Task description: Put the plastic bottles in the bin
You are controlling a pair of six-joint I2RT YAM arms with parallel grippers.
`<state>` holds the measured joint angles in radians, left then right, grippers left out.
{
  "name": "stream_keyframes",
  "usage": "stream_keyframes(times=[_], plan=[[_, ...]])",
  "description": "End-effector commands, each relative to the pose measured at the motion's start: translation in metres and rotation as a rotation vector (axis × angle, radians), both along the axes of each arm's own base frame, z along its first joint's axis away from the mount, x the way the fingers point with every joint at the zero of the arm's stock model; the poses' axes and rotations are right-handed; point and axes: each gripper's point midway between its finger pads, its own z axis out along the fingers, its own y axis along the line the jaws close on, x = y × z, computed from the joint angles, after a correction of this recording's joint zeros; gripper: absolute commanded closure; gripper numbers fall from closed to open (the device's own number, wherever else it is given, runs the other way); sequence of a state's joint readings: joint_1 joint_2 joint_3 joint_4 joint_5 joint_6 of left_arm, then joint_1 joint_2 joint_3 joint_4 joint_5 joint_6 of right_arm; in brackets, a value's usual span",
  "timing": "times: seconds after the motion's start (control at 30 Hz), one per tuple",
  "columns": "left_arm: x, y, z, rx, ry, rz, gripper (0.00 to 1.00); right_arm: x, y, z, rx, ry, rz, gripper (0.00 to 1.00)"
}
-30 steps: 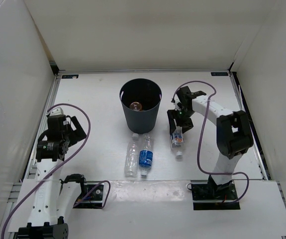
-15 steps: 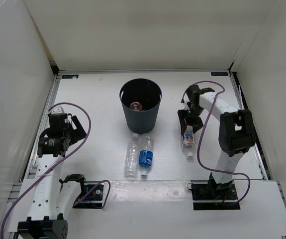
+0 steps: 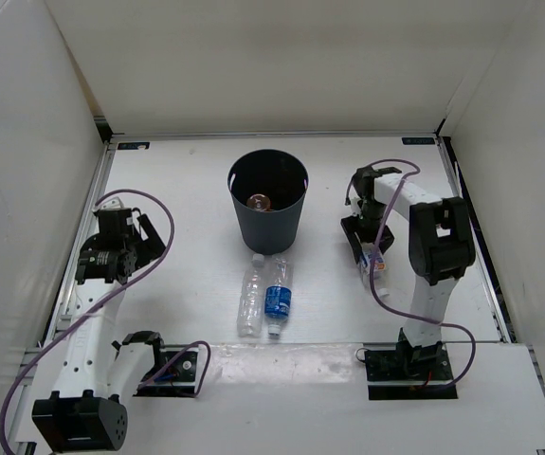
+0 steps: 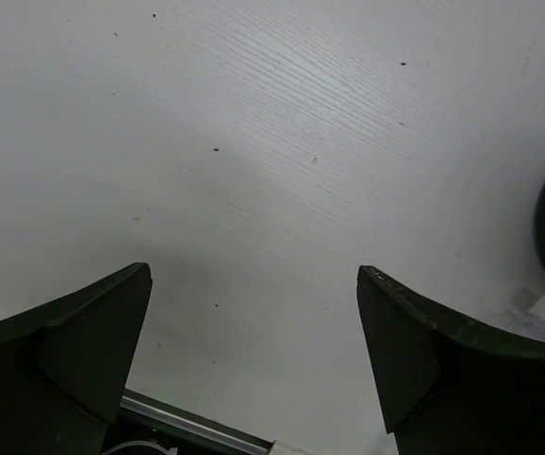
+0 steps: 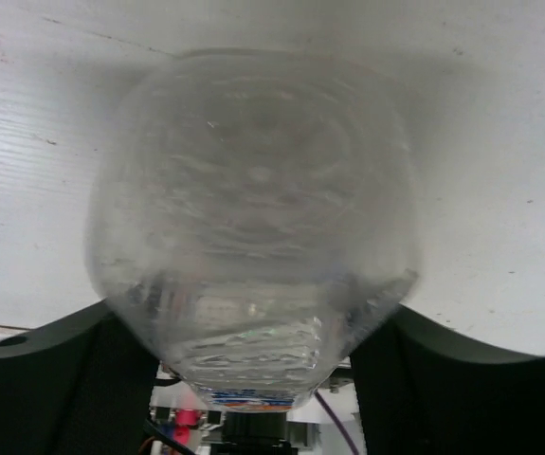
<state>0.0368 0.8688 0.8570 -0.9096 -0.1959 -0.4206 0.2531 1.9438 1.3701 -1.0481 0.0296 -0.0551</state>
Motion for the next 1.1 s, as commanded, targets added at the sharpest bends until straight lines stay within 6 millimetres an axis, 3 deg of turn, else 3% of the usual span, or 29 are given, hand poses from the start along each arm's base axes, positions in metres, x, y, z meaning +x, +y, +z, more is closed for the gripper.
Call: stream_keyframes(times=[0.0,0.13,0.27,0.37,0.43,0.47,0.53,0.57,0.63,0.67,0.7,0.73,0.83,0.93,0.97,1.07], plan=[[0.002,0.005,0.008,0.012,-0.039,0.029,0.0,0.005,-0.003,0.01,-0.015,0.005,0.017,0.33],[0.002,0.005,0.008,0.014,-0.038,0.031,0.0,0.017,-0.001,0.012,-0.01,-0.021,0.014,0.53],[0.007,0.004,0.005,0.009,-0.028,0.027,0.0,0.055,0.005,0.031,0.005,-0.15,0.012,0.61],[0.016,0.001,0.001,-0.012,-0.029,0.025,0.0,0.092,0.015,0.052,0.047,-0.286,0.004,0.9],[0.027,-0.002,-0.002,-0.031,-0.04,0.014,0.0,0.115,0.021,0.072,0.082,-0.372,0.001,1.0],[0.033,-0.004,0.0,-0.037,-0.057,0.007,0.0,0.14,0.026,0.097,0.095,-0.482,-0.01,1.0],[0.045,-0.008,-0.002,-0.067,-0.066,0.001,0.0,0.156,0.023,0.121,0.093,-0.57,-0.024,1.0],[0.054,-0.012,0.004,-0.081,-0.099,-0.013,0.0,0.177,0.025,0.151,0.11,-0.677,-0.041,1.0],[0.067,-0.016,0.001,-0.109,-0.107,-0.021,0.0,0.187,0.02,0.178,0.115,-0.758,-0.076,1.0],[0.075,-0.018,0.011,-0.125,-0.13,-0.025,0.0,0.202,0.014,0.208,0.154,-0.848,-0.146,1.0],[0.079,-0.019,0.007,-0.134,-0.115,-0.027,0.0,0.204,0.011,0.217,0.176,-0.873,-0.173,1.0],[0.085,-0.023,0.008,-0.151,-0.114,-0.04,0.0,0.211,0.014,0.248,0.238,-0.959,-0.23,1.0],[0.098,-0.031,0.015,-0.183,-0.123,-0.068,0.0,0.215,0.006,0.293,0.397,-1.043,-0.338,1.0],[0.106,-0.037,0.019,-0.205,-0.133,-0.095,0.0,0.213,0.003,0.325,0.282,-1.168,-0.322,1.0],[0.106,-0.042,0.02,-0.221,-0.132,-0.115,0.0,0.209,0.006,0.345,0.294,-1.225,-0.323,1.0],[0.1,-0.047,0.032,-0.229,-0.142,-0.145,0.0,0.199,0.017,0.373,0.294,-1.313,-0.299,1.0]])
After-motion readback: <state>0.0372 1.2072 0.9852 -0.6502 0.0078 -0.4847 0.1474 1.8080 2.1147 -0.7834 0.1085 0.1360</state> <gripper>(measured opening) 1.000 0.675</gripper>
